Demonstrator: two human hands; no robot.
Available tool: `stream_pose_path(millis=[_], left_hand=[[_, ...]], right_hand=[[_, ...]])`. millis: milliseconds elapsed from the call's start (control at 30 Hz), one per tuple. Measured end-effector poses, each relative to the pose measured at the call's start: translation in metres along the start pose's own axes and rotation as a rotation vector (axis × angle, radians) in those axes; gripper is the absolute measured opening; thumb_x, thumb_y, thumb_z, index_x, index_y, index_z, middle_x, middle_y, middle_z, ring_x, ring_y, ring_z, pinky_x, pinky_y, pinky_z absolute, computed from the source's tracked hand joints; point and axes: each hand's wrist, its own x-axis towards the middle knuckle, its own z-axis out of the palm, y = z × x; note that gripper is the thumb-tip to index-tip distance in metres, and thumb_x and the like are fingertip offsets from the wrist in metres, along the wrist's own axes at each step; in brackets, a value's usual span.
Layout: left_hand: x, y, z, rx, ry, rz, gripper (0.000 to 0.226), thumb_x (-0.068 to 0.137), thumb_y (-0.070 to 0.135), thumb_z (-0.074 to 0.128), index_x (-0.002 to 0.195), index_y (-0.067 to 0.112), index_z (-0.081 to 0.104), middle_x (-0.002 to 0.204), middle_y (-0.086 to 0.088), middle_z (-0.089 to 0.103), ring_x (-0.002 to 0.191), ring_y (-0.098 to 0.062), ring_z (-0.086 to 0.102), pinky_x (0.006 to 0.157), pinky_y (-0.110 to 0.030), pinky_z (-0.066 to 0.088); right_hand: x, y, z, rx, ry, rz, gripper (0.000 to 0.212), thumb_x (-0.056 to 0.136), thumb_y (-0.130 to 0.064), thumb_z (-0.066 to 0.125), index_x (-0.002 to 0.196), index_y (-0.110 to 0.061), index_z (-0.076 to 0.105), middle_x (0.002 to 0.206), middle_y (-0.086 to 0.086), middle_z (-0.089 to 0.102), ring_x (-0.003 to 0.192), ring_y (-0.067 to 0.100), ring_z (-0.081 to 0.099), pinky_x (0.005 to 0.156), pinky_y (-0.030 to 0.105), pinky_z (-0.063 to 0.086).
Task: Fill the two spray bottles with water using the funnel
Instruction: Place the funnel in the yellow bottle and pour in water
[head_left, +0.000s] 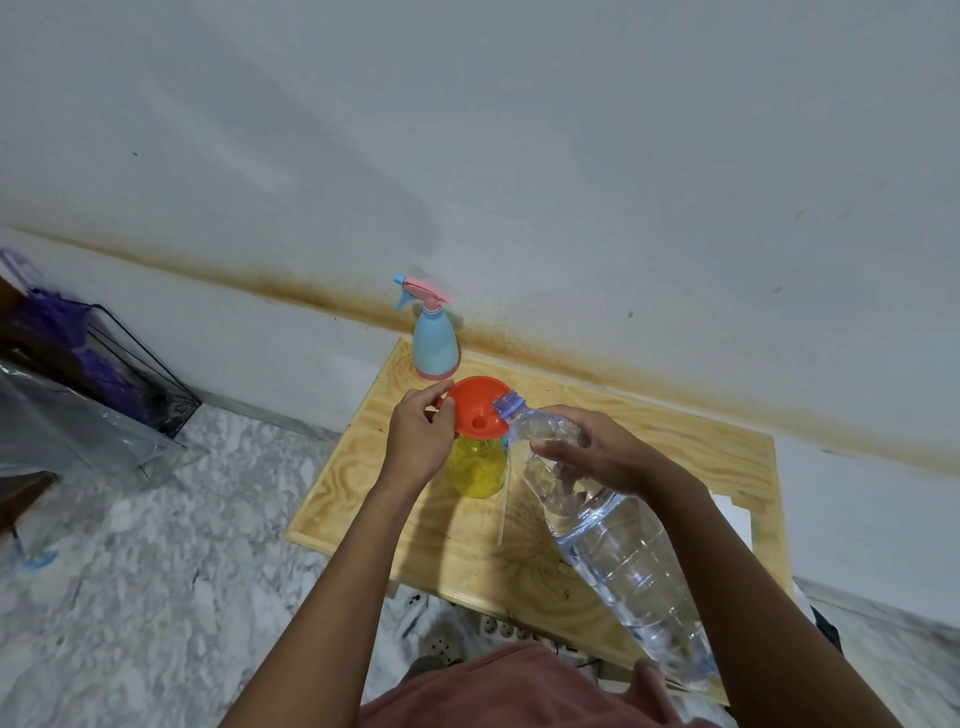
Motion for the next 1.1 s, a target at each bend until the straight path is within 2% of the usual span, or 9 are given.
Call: stream_pose_path(millis=[100, 233, 433, 600, 767, 833, 933, 1033, 1100], left_hand=[[0.001, 0.000, 0.001, -0.003, 0.001, -0.002, 0.033, 0.101, 0.015, 0.053, 0.133, 0.014, 0.063, 0.114, -0.008, 0.056, 0.098, -0.028, 0.067, 0.062, -0.012, 0.056], [0.001, -0.001, 0.000, 0.009, 0.000, 0.000, 0.033, 0.101, 0.016, 0.053, 0.133, 0.015, 0.063, 0.115, -0.006, 0.056, 0.099, -0.025, 0.066, 0.067, -0.016, 0.058], [0.000, 0.001, -0.001, 0.003, -0.003, -0.013, 0.034, 0.101, 0.017, 0.053, 0.134, 0.016, 0.062, 0.115, -0.003, 0.056, 0.100, -0.023, 0.066, 0.073, -0.021, 0.059], [-0.001, 0.000, -0.002, 0.006, 0.000, -0.002, 0.033, 0.101, 0.016, 0.054, 0.133, 0.015, 0.063, 0.113, -0.002, 0.056, 0.099, -0.024, 0.066, 0.071, -0.021, 0.059], [0.000, -0.001, -0.002, 0.012, -0.002, -0.005, 0.032, 0.101, 0.017, 0.054, 0.131, 0.015, 0.064, 0.113, -0.003, 0.057, 0.098, -0.027, 0.067, 0.083, -0.035, 0.061], [0.000, -0.001, -0.002, 0.011, -0.003, -0.002, 0.032, 0.101, 0.016, 0.054, 0.131, 0.015, 0.064, 0.113, -0.004, 0.057, 0.097, -0.027, 0.067, 0.080, -0.030, 0.061], [-0.001, -0.001, -0.002, 0.004, -0.003, 0.003, 0.032, 0.101, 0.015, 0.054, 0.132, 0.014, 0.063, 0.112, -0.003, 0.055, 0.094, -0.024, 0.066, 0.064, -0.015, 0.057], [0.000, -0.001, -0.001, -0.004, -0.005, -0.003, 0.032, 0.101, 0.015, 0.054, 0.132, 0.013, 0.062, 0.112, -0.002, 0.055, 0.093, -0.021, 0.066, 0.063, -0.013, 0.057], [0.000, -0.001, -0.001, -0.005, -0.003, -0.003, 0.032, 0.101, 0.015, 0.054, 0.132, 0.013, 0.062, 0.112, -0.004, 0.056, 0.094, -0.023, 0.066, 0.063, -0.013, 0.057]], right_hand=[[-0.001, -0.004, 0.000, 0.018, -0.016, -0.016, 0.031, 0.079, -0.052, 0.064, 0.107, -0.050, 0.051, 0.071, -0.004, 0.075, 0.063, 0.020, 0.069, 0.073, 0.049, 0.058], [-0.003, -0.009, 0.000, 0.027, -0.024, -0.021, 0.026, 0.080, -0.048, 0.063, 0.104, -0.048, 0.052, 0.075, -0.016, 0.074, 0.062, 0.008, 0.068, 0.072, 0.041, 0.057], [-0.004, -0.009, 0.000, 0.024, -0.016, -0.021, 0.018, 0.089, -0.036, 0.063, 0.103, -0.045, 0.054, 0.077, -0.019, 0.074, 0.063, 0.002, 0.068, 0.071, 0.033, 0.057], [-0.006, -0.012, 0.001, 0.030, -0.020, -0.006, 0.023, 0.081, -0.047, 0.063, 0.102, -0.048, 0.054, 0.078, -0.010, 0.075, 0.064, 0.014, 0.069, 0.074, 0.044, 0.058], [-0.004, -0.010, 0.002, 0.049, -0.013, -0.008, 0.024, 0.081, -0.049, 0.065, 0.103, -0.048, 0.056, 0.080, -0.001, 0.076, 0.064, 0.022, 0.068, 0.074, 0.051, 0.057], [-0.003, -0.010, 0.003, 0.051, -0.018, -0.007, 0.025, 0.083, -0.050, 0.067, 0.106, -0.048, 0.056, 0.082, 0.002, 0.076, 0.064, 0.022, 0.068, 0.073, 0.049, 0.058], [-0.002, -0.007, 0.002, 0.042, -0.021, -0.008, 0.026, 0.084, -0.049, 0.066, 0.109, -0.046, 0.058, 0.085, -0.002, 0.076, 0.065, 0.017, 0.069, 0.069, 0.043, 0.057], [-0.002, -0.008, 0.002, 0.033, -0.015, -0.007, 0.029, 0.084, -0.048, 0.065, 0.111, -0.043, 0.059, 0.083, -0.014, 0.075, 0.065, 0.002, 0.068, 0.069, 0.032, 0.054], [-0.001, -0.009, 0.002, 0.037, -0.023, 0.000, 0.024, 0.085, -0.045, 0.065, 0.108, -0.043, 0.059, 0.077, -0.011, 0.075, 0.061, 0.008, 0.067, 0.066, 0.032, 0.056]])
